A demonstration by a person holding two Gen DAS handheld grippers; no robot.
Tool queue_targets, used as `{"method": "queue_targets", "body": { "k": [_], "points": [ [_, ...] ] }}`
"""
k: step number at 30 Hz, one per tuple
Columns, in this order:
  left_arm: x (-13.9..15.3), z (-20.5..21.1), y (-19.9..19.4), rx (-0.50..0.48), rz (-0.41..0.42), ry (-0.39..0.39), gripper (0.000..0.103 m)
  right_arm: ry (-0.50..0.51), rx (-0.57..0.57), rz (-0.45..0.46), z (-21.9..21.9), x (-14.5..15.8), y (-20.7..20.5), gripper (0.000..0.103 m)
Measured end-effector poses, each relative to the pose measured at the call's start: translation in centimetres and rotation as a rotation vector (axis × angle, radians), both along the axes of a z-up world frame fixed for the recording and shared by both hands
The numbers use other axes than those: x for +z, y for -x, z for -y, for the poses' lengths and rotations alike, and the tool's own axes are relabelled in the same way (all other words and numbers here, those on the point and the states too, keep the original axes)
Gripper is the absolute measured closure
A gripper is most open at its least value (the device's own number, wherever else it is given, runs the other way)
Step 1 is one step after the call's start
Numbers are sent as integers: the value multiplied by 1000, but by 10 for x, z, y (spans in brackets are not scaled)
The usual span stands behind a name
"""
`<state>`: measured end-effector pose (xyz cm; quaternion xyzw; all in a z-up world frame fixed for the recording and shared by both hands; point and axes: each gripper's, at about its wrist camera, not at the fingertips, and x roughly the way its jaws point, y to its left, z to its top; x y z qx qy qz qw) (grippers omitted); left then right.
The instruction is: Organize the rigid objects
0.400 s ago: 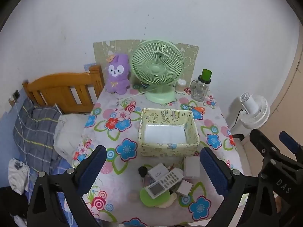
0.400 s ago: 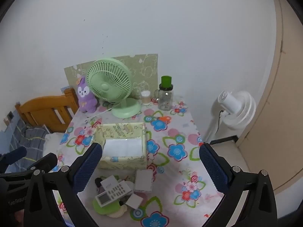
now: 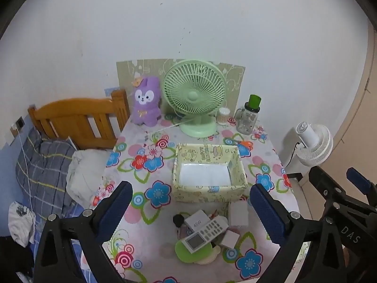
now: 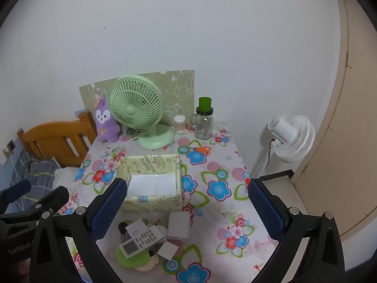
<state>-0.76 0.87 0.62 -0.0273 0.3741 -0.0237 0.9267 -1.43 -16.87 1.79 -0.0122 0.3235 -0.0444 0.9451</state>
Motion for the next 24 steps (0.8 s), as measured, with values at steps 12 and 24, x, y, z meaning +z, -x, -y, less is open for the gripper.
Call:
{"method": "queue_targets", "body": {
  "k": [12, 24],
  "points": [
    [10, 4, 5, -8, 44, -25, 2, -13, -2, 24, 5, 6, 7, 0],
    [14, 7, 10, -3, 65, -38, 2, -8, 1, 38, 5, 11, 9, 0]
  ]
}}
